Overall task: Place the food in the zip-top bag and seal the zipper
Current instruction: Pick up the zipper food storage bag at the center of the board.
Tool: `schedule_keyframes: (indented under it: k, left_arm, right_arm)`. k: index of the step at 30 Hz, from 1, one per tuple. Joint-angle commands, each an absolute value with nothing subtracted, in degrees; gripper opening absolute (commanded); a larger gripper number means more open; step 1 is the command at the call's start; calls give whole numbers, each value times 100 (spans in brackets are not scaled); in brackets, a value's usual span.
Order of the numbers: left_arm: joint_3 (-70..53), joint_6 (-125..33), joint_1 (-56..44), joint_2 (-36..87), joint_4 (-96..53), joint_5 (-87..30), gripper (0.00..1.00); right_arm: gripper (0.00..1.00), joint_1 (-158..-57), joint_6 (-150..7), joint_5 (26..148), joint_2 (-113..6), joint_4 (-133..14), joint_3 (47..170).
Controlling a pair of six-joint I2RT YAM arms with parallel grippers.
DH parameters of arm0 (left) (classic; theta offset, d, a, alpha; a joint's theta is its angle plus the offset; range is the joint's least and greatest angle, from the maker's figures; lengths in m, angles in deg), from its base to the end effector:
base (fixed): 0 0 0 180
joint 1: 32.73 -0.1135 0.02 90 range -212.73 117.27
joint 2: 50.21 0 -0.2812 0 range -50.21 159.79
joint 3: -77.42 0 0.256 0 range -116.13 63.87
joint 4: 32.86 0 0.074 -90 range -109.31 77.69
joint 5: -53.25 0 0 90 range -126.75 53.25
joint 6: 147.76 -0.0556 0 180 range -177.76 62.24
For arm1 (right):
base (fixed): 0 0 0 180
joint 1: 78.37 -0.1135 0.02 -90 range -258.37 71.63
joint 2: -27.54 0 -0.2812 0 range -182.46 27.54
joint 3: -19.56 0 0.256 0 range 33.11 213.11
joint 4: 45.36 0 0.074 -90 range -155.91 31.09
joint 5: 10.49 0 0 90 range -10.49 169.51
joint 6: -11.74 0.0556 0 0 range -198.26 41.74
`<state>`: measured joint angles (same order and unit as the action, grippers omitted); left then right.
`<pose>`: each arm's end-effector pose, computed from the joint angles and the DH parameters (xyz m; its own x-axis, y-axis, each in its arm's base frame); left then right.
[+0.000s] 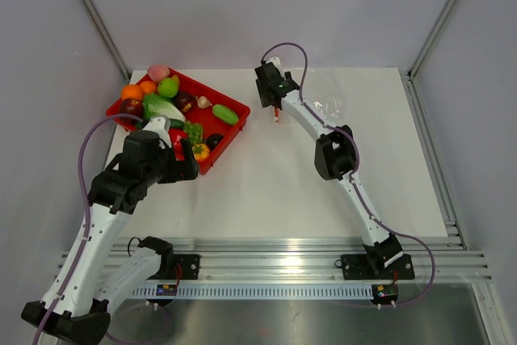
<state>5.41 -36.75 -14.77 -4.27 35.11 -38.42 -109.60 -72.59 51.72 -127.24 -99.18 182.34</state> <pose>0.1440 -0.0450 0.3415 -0.6962 -0.1511 -0.7018 0.0407 0.9677 -0.2487 0.5383 0.2961 0.1806 -0.6281 -0.2786 -0.7265 -0.1194 0.9571 -0.2639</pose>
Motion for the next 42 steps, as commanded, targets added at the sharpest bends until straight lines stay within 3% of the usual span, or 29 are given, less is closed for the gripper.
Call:
schedule_keyframes:
  k: [1,4,5,8,9,10,24,31,42]
  left_arm:
    - [612,-3649,-1453,-389,3316,-3710,99]
    - [639,-3641,-1453,-336,3299,-3710,99]
    - [665,-3641,-1453,-319,3299,-3710,99]
    - [709,-3632,-1453,-275,3220,-3710,99]
    - [726,-3623,-1453,-266,3194,-3710,99]
    - [744,-3623,-1453,-257,3176,-3710,99]
    - [630,-3193,-1453,33,2290,-2401,99]
    - [999,-1920,-1235,428,997,-1566,98]
    - [858,-934,-654,1929,-831,-1241,87]
  right_arm:
    - [74,-10975,-7431,4973,-12890,-9452,18552]
    - [58,-10975,-7475,4823,-12960,-9310,18560]
    - [42,-10984,-7466,4779,-12961,-9293,18534]
    - [17,-10975,-7308,4594,-12777,-9266,18334]
    - [2,-10975,-7247,4585,-12663,-9231,18175]
    - [0,-10975,-7125,4611,-12349,-9048,17982]
    - [0,-10984,-5447,6403,-8648,-8546,13720]
    - [0,-11186,-4461,7054,-6513,-8097,11330]
    - [0,-11933,-3547,7186,-5315,-8282,10606]
